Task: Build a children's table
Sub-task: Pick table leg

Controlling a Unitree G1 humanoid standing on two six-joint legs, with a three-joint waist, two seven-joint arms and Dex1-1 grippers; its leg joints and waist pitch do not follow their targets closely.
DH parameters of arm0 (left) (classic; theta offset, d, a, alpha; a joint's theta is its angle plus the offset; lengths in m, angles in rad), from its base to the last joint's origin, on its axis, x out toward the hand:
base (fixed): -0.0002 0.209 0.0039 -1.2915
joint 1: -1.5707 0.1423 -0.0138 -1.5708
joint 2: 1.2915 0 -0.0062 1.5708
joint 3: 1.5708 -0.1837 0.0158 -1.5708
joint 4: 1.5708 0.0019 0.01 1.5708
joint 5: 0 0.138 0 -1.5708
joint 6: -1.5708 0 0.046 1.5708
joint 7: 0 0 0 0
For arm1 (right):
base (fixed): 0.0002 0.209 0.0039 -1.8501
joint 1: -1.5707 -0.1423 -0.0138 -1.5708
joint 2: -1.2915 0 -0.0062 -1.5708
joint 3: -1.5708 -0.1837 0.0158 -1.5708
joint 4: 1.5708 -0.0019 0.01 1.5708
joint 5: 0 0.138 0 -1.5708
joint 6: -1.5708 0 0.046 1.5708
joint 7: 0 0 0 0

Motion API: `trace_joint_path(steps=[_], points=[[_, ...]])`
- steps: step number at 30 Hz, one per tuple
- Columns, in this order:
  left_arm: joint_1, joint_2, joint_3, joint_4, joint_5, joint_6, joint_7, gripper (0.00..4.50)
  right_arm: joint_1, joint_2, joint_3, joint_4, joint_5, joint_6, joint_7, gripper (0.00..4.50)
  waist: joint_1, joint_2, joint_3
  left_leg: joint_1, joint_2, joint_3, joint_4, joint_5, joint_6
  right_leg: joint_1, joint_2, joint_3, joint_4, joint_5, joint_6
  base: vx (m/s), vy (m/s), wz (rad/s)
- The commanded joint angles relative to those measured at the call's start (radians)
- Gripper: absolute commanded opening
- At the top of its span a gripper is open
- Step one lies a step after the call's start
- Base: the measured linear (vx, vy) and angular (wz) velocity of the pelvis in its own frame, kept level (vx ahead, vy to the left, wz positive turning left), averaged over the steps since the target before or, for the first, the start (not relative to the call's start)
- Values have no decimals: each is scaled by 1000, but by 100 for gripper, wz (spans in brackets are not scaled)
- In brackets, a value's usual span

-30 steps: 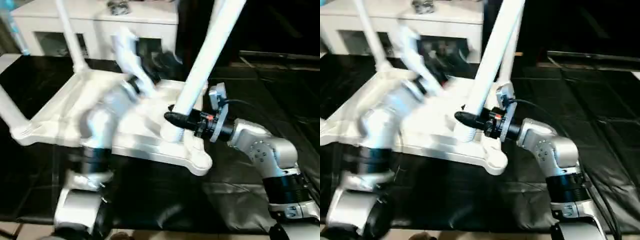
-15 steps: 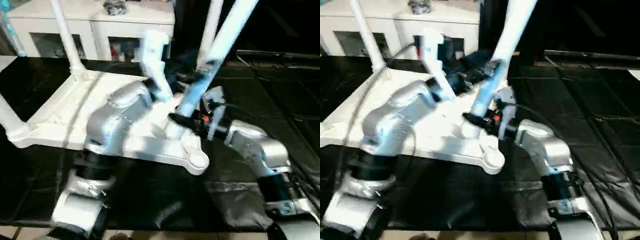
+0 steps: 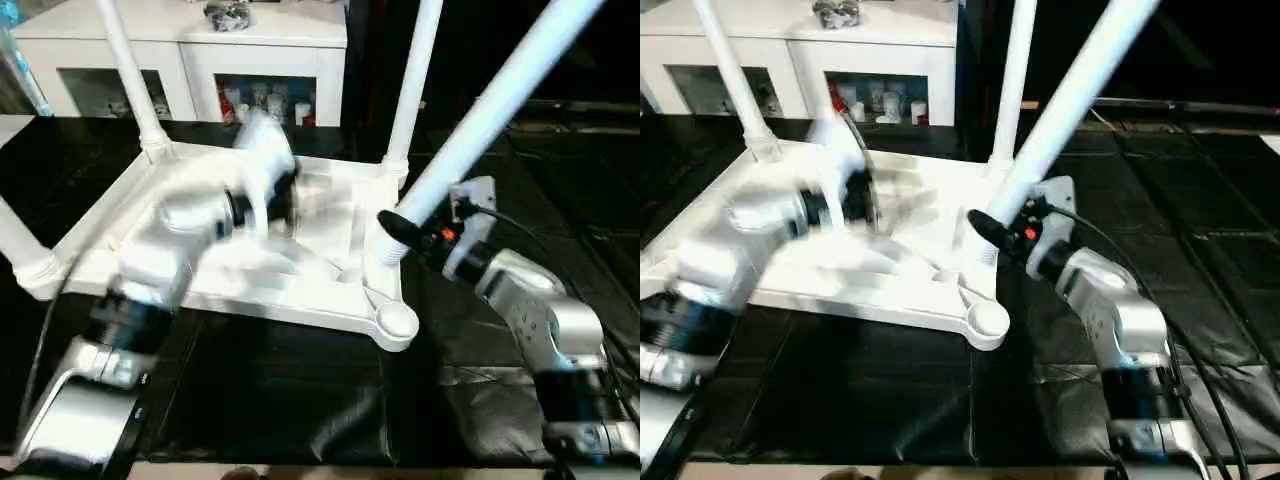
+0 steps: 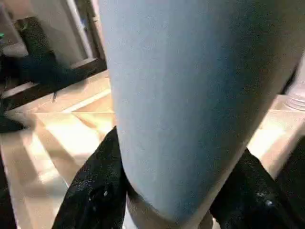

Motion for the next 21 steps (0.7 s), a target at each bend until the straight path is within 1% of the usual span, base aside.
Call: trace_joint_path(steps=[1,2,3,4,5,6,7,8,9,10,11,13,14,15,17,18,21], points=[[23,26,-77,12,35,-26,-131,315,21,-4,-18,-61,-8,2,-17,191,-4,18,-79,16,6,4,-76,-235,-19,65,-37,41,-68,-204,-189,0,0,0],[25,28,-83,13,38,-27,-140,315,23,-5,-17,-64,-9,2,-17,191,-4,15,-78,15,6,4,-76,-241,-17,66,-38,41,-68,-221,-186,0,0,0],[36,45,-115,16,49,-28,-192,315,35,-11,-11,-80,-8,4,-13,191,-5,13,-77,13,5,4,-77,-243,-15,67,-39,41,-69,-230,-184,0,0,0],[42,58,-137,22,59,-30,-223,315,44,-16,-5,-91,-7,8,-5,191,-7,18,-75,14,5,4,-79,-258,-16,67,-39,41,-72,-269,-176,0,0,0],[42,58,-137,22,59,-30,-223,297,44,-16,-5,-91,-7,8,-5,191,-6,18,-76,16,5,5,-78,-262,-15,66,-40,41,-74,-285,-171,0,0,0],[44,64,-147,31,67,-38,-242,286,48,-19,-2,-98,-3,11,-1,191,-8,19,-74,15,4,5,-78,-268,-14,65,-40,42,-77,-315,-164,0,0,0],[45,69,-157,39,72,-39,-260,286,54,-24,4,-106,0,16,8,191,-8,21,-72,17,4,6,-78,-279,-14,62,-40,41,-82,-354,-155,0,0,0],[45,75,-169,50,82,-42,-278,279,60,-31,12,-114,1,18,16,191,-7,21,-70,20,3,5,-79,-288,-14,61,-39,40,-87,-390,-143,0,0,0],[44,80,-179,57,89,-46,-290,275,64,-36,19,-119,0,18,22,191,-8,21,-69,20,3,6,-79,-293,-14,60,-40,41,-87,-403,-139,0,0,0],[43,86,-191,64,101,-47,-299,266,67,-39,24,-123,0,19,27,191,-9,20,-66,21,3,5,-81,-306,-16,59,-39,39,-92,-439,-126,0,0,0],[43,86,-191,64,101,-47,-299,240,67,-39,24,-123,0,19,27,191,-8,21,-66,24,2,5,-80,-312,-16,57,-40,39,-95,-459,-119,0,0,0],[40,86,-199,81,117,-61,-301,235,71,-39,28,-128,-1,20,29,191,-10,21,-64,26,1,3,-81,-327,-17,54,-40,36,-102,-513,-98,0,0,0],[34,79,-201,112,138,-87,-295,235,73,-38,32,-132,-3,21,29,191,-10,20,-64,26,1,2,-81,-329,-17,54,-40,36,-103,-520,-93,0,0,0],[26,66,-200,152,159,-117,-275,231,74,-36,37,-133,-5,21,29,191,-10,22,-64,28,1,2,-81,-338,-17,50,-40,35,-108,-536,-86,0,0,0],[15,51,-199,198,180,-147,-254,205,73,-35,47,-131,-7,21,36,191,-11,21,-65,28,0,1,-81,-341,-18,52,-39,33,-109,-538,-77,0,0,0],[10,45,-199,216,184,-156,-251,193,74,-37,53,-132,-8,20,44,191,-10,21,-67,27,0,0,-82,-335,-16,53,-40,33,-108,-530,-78,0,0,0],[5,40,-198,231,184,-163,-256,186,77,-40,59,-135,-8,22,51,191,-7,21,-69,25,5,-1,-84,-325,-13,55,-42,36,-102,-486,-99,0,0,0]])
